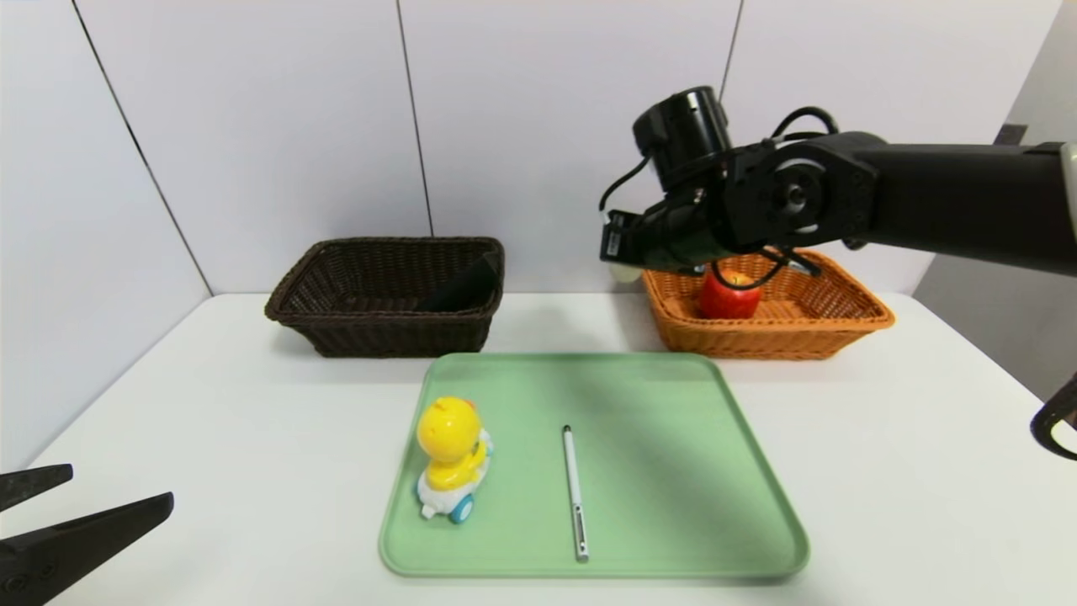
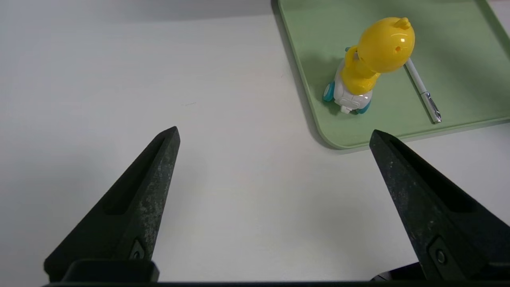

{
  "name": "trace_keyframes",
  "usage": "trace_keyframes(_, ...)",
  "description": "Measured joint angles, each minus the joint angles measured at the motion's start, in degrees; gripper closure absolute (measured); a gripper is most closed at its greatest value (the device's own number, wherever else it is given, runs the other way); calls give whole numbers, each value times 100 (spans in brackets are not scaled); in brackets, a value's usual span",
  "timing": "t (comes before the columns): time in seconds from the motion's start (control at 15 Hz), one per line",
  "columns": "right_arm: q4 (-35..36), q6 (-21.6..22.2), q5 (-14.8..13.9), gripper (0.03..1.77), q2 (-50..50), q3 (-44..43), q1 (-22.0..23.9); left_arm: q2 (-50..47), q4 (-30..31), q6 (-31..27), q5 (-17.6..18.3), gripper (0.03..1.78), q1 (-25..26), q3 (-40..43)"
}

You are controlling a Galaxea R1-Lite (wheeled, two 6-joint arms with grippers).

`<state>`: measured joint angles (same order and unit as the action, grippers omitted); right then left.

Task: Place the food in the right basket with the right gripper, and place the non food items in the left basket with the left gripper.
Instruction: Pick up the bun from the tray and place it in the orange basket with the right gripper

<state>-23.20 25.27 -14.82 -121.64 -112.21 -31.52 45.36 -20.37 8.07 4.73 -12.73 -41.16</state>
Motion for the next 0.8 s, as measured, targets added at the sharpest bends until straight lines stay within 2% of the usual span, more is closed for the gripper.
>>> trace_keyframes(0.47, -17, 59, 767, 169, 308, 6, 1899, 12, 1, -5, 1, 12, -2, 37)
trace_keyframes(0.8, -72, 13, 868, 169, 173, 6, 2723, 41, 4, -5, 4, 12, -2, 54)
